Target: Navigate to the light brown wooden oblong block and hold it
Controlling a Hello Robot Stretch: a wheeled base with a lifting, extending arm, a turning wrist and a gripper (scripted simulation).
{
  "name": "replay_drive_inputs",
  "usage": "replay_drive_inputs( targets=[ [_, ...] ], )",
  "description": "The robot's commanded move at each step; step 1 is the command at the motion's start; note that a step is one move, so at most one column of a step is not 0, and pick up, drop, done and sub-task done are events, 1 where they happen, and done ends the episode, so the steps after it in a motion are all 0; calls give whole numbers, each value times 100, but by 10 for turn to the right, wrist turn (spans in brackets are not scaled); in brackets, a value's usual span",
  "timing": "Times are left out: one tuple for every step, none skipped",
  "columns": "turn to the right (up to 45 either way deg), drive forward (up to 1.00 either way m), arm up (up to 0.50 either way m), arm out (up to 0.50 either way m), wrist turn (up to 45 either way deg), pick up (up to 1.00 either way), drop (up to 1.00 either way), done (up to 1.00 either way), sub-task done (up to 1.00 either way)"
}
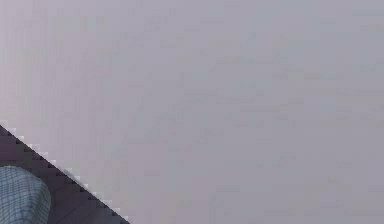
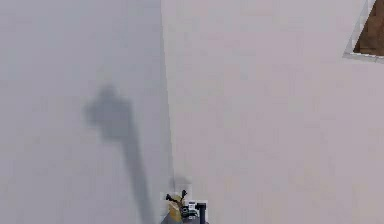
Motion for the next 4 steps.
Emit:
replay_drive_inputs(
  targets=[
    [0, 0, -30, 0, 0, 0, 0, 0, 0],
    [0, 0, 0, 0, 0, 100, 0, 0, 0],
    [0, 0, 10, 0, 0, 0, 0, 0, 0],
    [0, 0, 0, 0, 0, 0, 0, 100, 0]
  ],
)
